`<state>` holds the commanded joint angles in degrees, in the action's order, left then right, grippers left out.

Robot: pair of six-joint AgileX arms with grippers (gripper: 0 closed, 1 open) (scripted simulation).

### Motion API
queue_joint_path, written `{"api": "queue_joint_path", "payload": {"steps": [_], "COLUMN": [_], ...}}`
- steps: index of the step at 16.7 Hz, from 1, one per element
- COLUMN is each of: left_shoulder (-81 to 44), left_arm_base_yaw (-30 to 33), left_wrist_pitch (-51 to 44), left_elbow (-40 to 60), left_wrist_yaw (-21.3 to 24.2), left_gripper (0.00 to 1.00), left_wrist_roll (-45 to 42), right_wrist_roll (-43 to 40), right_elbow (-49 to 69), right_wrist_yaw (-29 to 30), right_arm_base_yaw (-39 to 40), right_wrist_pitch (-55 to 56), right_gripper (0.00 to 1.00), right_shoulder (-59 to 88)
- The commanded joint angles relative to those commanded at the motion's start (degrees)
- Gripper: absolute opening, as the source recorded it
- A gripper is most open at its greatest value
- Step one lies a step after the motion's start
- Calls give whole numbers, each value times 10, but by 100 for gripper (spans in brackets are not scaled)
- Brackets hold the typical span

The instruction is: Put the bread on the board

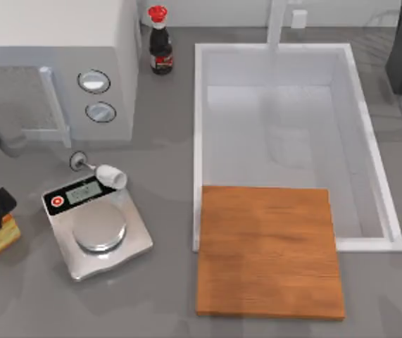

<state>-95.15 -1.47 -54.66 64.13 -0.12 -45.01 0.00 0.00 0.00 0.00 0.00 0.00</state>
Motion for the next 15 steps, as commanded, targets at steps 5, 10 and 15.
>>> {"api": "queue_joint_path", "payload": {"steps": [5,10,15], "left_shoulder": [-52,-55,-99], "left_arm_base_yaw": [-2,0,-2], "left_wrist_pitch": [-26,-16,91], "left_elbow": [35,26,-31], "left_wrist_yaw": [2,1,2], "left_gripper": [100,100,100], "left_wrist_roll": [-19,-18,-20], "right_wrist_roll": [0,0,0], "right_elbow": [0,0,0], "right_wrist_yaw": [0,0,0], "right_arm_base_yaw": [0,0,0], "right_wrist_pitch": [0,0,0], "right_gripper": [100,100,100], "right_shoulder": [0,0,0]}}
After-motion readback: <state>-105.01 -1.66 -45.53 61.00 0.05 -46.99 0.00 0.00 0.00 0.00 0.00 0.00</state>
